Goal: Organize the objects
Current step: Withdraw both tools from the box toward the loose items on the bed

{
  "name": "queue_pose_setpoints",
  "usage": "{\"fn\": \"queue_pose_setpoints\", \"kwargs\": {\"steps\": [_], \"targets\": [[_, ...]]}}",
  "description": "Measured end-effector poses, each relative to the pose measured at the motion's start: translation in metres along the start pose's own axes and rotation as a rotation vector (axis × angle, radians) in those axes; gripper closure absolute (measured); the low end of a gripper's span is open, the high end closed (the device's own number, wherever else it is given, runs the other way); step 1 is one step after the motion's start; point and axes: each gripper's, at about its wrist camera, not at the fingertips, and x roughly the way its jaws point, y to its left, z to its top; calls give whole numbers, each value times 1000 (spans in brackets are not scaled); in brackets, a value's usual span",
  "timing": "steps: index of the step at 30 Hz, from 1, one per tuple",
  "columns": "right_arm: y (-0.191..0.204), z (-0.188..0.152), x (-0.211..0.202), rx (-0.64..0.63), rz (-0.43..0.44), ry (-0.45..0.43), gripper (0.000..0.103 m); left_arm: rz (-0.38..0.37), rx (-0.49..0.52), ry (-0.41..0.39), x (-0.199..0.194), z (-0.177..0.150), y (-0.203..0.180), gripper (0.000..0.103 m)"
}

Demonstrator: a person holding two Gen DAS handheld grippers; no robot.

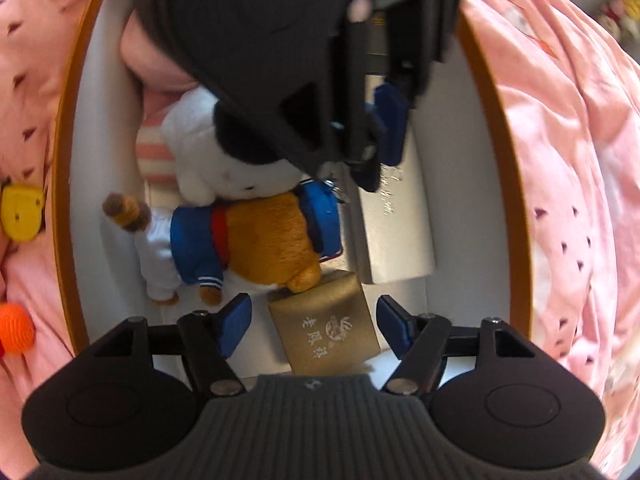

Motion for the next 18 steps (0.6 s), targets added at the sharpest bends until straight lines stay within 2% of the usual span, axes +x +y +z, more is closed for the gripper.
{"fn": "queue_pose_setpoints", "kwargs": {"steps": [3, 8, 11, 18], "targets": [[8, 6, 5, -101, -9, 11, 33, 2, 0, 3, 0, 0, 1, 88], [17, 12, 17, -243, -24, 82, 36, -3, 4, 9, 0, -2, 2, 88], [19, 13, 23, -270, -37, 100, 42, -4, 8, 9, 1, -3, 1, 88], [16, 7, 8, -255, -45, 77, 42, -8, 15, 15, 2, -3, 0, 88]]}}
